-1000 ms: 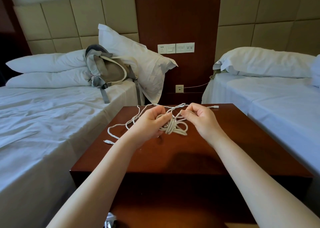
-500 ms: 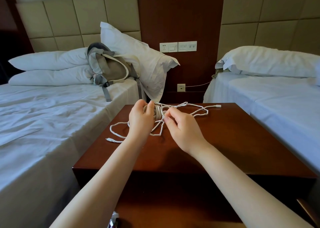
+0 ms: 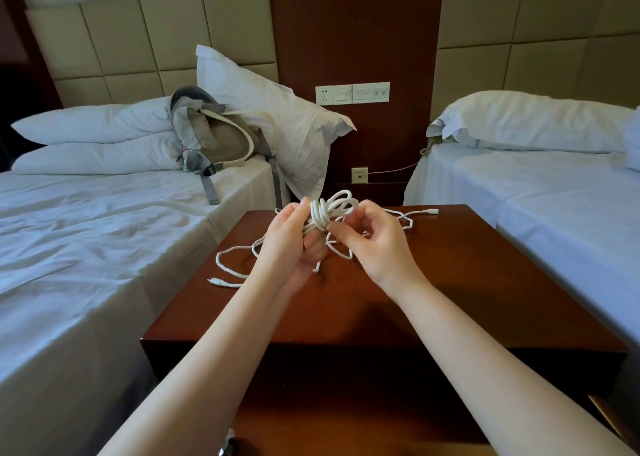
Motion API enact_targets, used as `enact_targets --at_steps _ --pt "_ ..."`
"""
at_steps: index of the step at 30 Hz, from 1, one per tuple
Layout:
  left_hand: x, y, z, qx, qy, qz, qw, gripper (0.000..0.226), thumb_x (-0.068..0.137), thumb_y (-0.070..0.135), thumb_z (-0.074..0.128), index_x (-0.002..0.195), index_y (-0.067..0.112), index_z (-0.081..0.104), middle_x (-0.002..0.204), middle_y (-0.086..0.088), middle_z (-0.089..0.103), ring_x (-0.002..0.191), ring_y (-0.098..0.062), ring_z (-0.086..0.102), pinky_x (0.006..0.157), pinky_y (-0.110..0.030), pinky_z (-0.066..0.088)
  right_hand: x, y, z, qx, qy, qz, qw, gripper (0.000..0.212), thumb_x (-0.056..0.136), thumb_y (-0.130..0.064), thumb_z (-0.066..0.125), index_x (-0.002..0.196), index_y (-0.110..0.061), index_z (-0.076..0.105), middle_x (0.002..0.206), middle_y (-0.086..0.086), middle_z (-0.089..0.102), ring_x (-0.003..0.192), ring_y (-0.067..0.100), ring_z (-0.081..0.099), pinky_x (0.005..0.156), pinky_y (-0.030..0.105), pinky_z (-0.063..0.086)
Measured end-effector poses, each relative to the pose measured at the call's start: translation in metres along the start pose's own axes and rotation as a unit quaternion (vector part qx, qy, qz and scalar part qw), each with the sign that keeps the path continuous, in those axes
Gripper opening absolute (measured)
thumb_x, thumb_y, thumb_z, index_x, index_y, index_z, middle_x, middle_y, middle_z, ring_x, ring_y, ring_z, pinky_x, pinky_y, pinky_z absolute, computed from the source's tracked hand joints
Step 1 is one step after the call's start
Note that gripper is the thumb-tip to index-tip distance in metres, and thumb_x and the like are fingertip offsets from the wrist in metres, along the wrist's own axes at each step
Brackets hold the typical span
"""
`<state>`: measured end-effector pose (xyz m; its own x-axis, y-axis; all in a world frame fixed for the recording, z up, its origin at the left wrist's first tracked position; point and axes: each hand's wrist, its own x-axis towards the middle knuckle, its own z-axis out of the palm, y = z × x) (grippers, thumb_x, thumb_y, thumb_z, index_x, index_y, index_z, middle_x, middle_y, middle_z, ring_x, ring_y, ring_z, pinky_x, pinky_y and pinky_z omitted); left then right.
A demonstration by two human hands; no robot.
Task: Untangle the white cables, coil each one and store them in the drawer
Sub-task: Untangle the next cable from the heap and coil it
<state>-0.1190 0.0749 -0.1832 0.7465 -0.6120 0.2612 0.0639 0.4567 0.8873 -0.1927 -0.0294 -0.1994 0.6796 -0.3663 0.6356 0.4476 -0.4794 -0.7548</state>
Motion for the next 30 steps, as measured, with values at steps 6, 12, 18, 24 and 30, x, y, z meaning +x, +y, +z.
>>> enact_targets --at_steps 6,12,18,24,30 --pt "-0.001 0.003 -0.002 0.044 -0.043 -0.094 0.994 0.041 0.102 0.025 0.032 0.064 0.011 0.042 0.034 0.004 0.03 0.026 -0.005 0.02 0.033 -0.013 0.014 0.001 -0.001 -0.007 0.082 -0.052 0.006 0.995 0.028 0.08 -0.007 0.07 0.106 -0.007 0.058 0.088 -0.002 0.067 0.077 0.0 0.063 0.061 0.01 0.045" --pt "-0.004 -0.001 0.003 0.282 0.07 -0.064 0.955 0.041 0.098 0.035 0.042 0.068 0.013 0.06 0.051 0.0 0.05 0.041 -0.009 0.043 0.041 -0.019 0.035 0.004 0.002 -0.012 0.078 -0.022 0.024 0.996 0.013 0.082 -0.012 0.069 0.093 -0.007 0.063 0.082 -0.001 0.068 0.077 0.001 0.065 0.068 0.012 0.048" --pt "-0.007 -0.015 0.003 0.39 0.003 0.121 0.913 0.04 0.091 0.036 0.053 0.124 0.014 0.054 0.086 0.001 0.063 0.071 -0.009 0.058 0.066 -0.027 0.047 0.009 0.005 -0.022 0.069 0.037 0.083 0.993 0.028 0.078 -0.038 0.068 0.092 -0.013 0.066 0.086 -0.001 0.073 0.083 0.007 0.068 0.074 0.019 0.05" --pt "-0.01 -0.018 0.001 0.434 -0.028 0.23 0.871 0.031 0.096 0.015 0.048 0.127 0.014 0.051 0.077 0.008 0.06 0.062 -0.002 0.053 0.058 -0.014 0.042 0.008 0.002 -0.02 0.083 0.015 0.113 0.99 0.028 0.089 -0.026 0.062 0.095 0.002 0.064 0.053 -0.015 0.06 0.052 -0.004 0.054 0.054 0.009 0.041" --pt "-0.007 -0.016 -0.007 0.459 -0.007 0.245 0.854 0.021 0.095 0.014 0.049 0.115 0.009 0.056 0.078 0.014 0.058 0.069 0.005 0.054 0.063 -0.009 0.04 0.008 0.002 -0.02 0.057 -0.04 0.153 0.986 0.023 0.093 -0.029 0.057 0.092 -0.008 0.067 0.057 -0.01 0.056 0.054 -0.002 0.05 0.058 0.012 0.043"
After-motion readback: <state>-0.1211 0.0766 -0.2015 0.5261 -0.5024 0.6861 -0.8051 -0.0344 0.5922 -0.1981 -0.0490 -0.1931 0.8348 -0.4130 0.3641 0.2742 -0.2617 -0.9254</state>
